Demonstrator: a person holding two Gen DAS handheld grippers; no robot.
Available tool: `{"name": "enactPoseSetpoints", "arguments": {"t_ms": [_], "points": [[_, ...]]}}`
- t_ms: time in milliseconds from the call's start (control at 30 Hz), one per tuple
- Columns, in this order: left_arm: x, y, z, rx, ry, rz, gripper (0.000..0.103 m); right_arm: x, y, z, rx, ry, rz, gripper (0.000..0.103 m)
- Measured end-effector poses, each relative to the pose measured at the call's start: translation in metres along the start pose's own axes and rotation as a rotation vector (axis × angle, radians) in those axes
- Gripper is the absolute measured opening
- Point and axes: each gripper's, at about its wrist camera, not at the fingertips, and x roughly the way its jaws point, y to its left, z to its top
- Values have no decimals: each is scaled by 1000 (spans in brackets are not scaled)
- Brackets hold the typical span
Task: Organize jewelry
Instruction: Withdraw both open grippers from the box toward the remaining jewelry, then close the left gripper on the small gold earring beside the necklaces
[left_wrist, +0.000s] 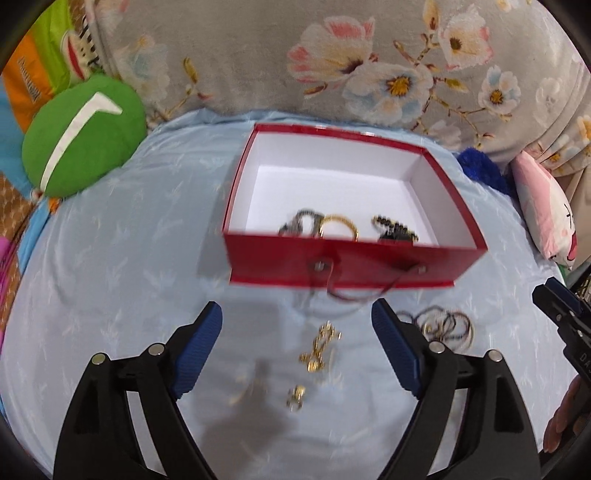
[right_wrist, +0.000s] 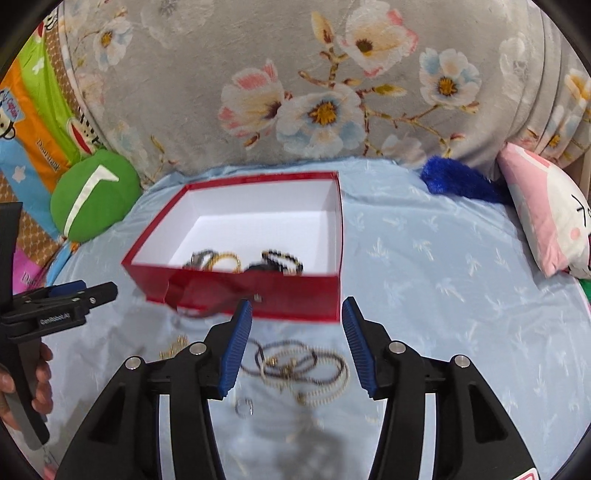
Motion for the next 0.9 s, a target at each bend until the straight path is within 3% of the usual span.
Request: {"name": "enactPoseSetpoints", "arguments": {"t_ms": [400, 900], "points": [[24, 25, -84, -78, 147, -12, 80, 10, 8, -73, -2, 115, 2, 50], [67, 9, -93, -64, 187, -36, 60, 31, 13, -91, 9, 185, 11, 50]]}}
